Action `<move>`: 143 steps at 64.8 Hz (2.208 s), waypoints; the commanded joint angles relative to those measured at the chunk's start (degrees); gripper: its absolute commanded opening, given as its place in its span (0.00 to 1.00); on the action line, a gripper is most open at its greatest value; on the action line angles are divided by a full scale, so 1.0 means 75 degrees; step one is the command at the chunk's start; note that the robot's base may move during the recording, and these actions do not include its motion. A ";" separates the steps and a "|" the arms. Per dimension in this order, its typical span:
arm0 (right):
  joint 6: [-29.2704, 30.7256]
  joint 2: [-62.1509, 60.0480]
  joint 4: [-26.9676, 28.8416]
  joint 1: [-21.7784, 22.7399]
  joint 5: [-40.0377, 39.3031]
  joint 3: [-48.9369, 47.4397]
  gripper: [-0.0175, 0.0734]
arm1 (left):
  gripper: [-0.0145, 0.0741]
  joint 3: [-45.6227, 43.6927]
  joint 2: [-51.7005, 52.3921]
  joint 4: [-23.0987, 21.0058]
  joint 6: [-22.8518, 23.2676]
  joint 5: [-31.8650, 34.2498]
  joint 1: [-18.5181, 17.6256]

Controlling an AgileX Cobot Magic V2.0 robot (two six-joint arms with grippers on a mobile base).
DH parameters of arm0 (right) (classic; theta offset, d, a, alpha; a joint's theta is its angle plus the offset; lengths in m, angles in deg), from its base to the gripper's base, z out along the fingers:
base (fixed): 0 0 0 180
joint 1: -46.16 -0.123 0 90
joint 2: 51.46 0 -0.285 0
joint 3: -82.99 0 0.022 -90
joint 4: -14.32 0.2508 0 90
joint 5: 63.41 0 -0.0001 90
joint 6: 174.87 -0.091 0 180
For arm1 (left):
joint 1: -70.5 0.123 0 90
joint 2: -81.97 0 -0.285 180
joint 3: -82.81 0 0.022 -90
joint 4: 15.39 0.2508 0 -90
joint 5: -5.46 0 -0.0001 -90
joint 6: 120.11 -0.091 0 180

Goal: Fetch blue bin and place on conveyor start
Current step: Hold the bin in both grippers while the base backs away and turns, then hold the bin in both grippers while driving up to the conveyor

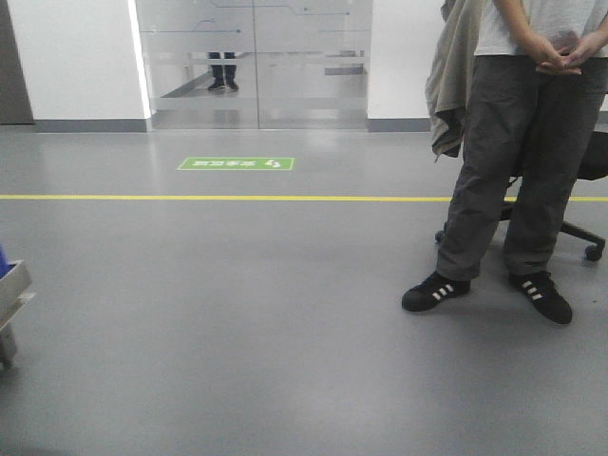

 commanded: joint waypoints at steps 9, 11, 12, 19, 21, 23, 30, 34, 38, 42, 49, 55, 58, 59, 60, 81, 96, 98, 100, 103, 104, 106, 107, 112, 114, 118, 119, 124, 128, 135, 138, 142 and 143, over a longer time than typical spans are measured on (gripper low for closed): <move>0.0036 -0.0115 -0.0228 0.0012 -0.0242 -0.0017 0.02 | 0.04 -0.0092 0.0095 0.0150 0.0083 0.0255 -0.0026; 0.0036 -0.0115 -0.0228 0.0012 -0.0257 -0.0017 0.02 | 0.04 -0.0092 0.0095 0.0150 0.0083 0.0255 -0.0026; 0.0036 -0.0115 -0.0228 0.0012 -0.0283 -0.0017 0.02 | 0.04 -0.0092 0.0095 0.0150 0.0083 0.0255 -0.0026; 0.0036 -0.0115 -0.0228 0.0012 -0.0410 -0.0017 0.02 | 0.04 -0.0092 0.0094 0.0163 0.0083 0.0255 -0.0026; 0.0036 -0.0115 -0.0228 0.0012 -0.0453 -0.0017 0.02 | 0.04 -0.0092 0.0094 0.0163 0.0083 0.0255 -0.0026; 0.0036 -0.0115 -0.0228 0.0012 -0.0496 -0.0017 0.02 | 0.04 -0.0092 0.0094 0.0163 0.0083 0.0255 -0.0026; 0.0036 -0.0115 -0.0228 0.0012 -0.0613 -0.0017 0.02 | 0.04 -0.0092 0.0094 0.0163 0.0083 0.0255 -0.0026; 0.0036 -0.0115 -0.0228 0.0012 -0.0665 -0.0017 0.02 | 0.04 -0.0092 0.0094 0.0163 0.0083 0.0255 -0.0026; 0.0036 -0.0115 -0.0228 0.0012 -0.0739 -0.0017 0.02 | 0.04 -0.0092 0.0094 0.0163 0.0083 0.0255 -0.0026; 0.0036 -0.0115 -0.0228 0.0012 -0.0858 -0.0017 0.02 | 0.04 -0.0092 0.0094 0.0163 0.0083 0.0255 -0.0026; 0.0036 -0.0115 -0.0228 0.0012 -0.1117 -0.0017 0.02 | 0.04 -0.0092 0.0094 0.0163 0.0083 0.0255 -0.0026; 0.0036 -0.0115 -0.0228 0.0012 -0.1334 -0.0017 0.02 | 0.04 -0.0092 0.0094 0.0163 0.0083 0.0255 -0.0026; 0.0036 -0.0115 -0.0228 0.0012 -0.1488 -0.0017 0.02 | 0.04 -0.0092 0.0094 0.0180 0.0083 0.0255 -0.0026; 0.0036 -0.0115 -0.0228 0.0012 -0.1537 -0.0017 0.02 | 0.04 -0.0092 0.0094 0.0201 0.0083 0.0255 -0.0026; 0.0036 -0.0115 -0.0228 0.0012 -0.1578 -0.0017 0.02 | 0.04 -0.0092 0.0094 0.0201 0.0083 0.0255 -0.0026; 0.0036 -0.0115 -0.0228 0.0012 -0.2927 -0.0017 0.02 | 0.04 -0.0092 0.0094 0.0271 0.0083 0.0255 -0.0026; 0.0036 -0.0102 -0.0228 0.0012 -0.3655 -0.0017 0.02 | 0.04 -0.0092 0.0094 0.0271 0.0083 0.0255 -0.0026; 0.0036 -0.0102 -0.0228 0.0012 -0.3755 -0.0017 0.02 | 0.04 -0.0092 0.0094 0.0271 0.0083 0.0255 -0.0026; 0.0036 -0.0102 -0.0228 0.0012 -0.3840 -0.0017 0.02 | 0.04 -0.0092 0.0094 0.0271 0.0083 0.0255 -0.0026; 0.0036 -0.0102 -0.0228 0.0012 -0.3995 -0.0017 0.02 | 0.04 -0.0092 0.0094 0.0271 0.0083 0.0255 -0.0026; 0.0036 -0.0102 -0.0228 0.0012 -0.4032 -0.0017 0.02 | 0.04 -0.0092 0.0094 0.0271 0.0083 0.0255 -0.0026; 0.0036 -0.0102 -0.0228 0.0012 -0.4113 -0.0017 0.02 | 0.04 -0.0092 0.0094 0.0271 0.0083 0.0255 -0.0026; 0.0036 -0.0102 -0.0228 0.0012 -0.4152 -0.0017 0.02 | 0.04 -0.0092 0.0094 0.0271 0.0083 0.0255 -0.0026; 0.0036 -0.0102 -0.0228 0.0012 -0.4329 -0.0017 0.02 | 0.04 -0.0092 0.0094 0.0271 0.0083 0.0255 -0.0026; 0.0036 -0.0102 -0.0228 0.0012 -0.4347 -0.0017 0.02 | 0.04 -0.0092 0.0094 0.0271 0.0083 0.0255 -0.0026; 0.0036 -0.0102 -0.0228 0.0012 -0.4413 -0.0017 0.02 | 0.04 -0.0092 0.0094 0.0271 0.0083 0.0255 -0.0026; 0.0036 -0.0102 -0.0228 0.0012 -0.4432 -0.0017 0.02 | 0.04 -0.0092 0.0094 0.0271 0.0083 0.0255 -0.0026; 0.0036 -0.0102 -0.0228 0.0012 -0.4523 -0.0017 0.02 | 0.04 -0.0092 0.0094 0.0271 0.0083 0.0255 -0.0026; 0.0036 -0.0102 -0.0228 0.0012 -0.4556 -0.0017 0.02 | 0.04 -0.0092 0.0094 0.0271 0.0083 0.0255 -0.0026; 0.0036 -0.0102 -0.0228 0.0012 -0.4608 -0.0017 0.02 | 0.04 -0.0092 0.0094 0.0271 0.0083 0.0255 -0.0026; 0.0036 -0.0102 -0.0228 0.0012 -0.4608 -0.0017 0.02 | 0.04 -0.0092 0.0094 0.0271 0.0083 0.0255 -0.0026; 0.0036 -0.0102 -0.0228 0.0012 -0.4608 -0.0017 0.02 | 0.04 -0.0092 0.0094 0.0271 0.0083 0.0255 -0.0026; 0.0036 -0.0102 -0.0228 0.0012 -0.4608 -0.0017 0.02 | 0.04 -0.0092 0.0094 0.0271 0.0083 0.0255 -0.0026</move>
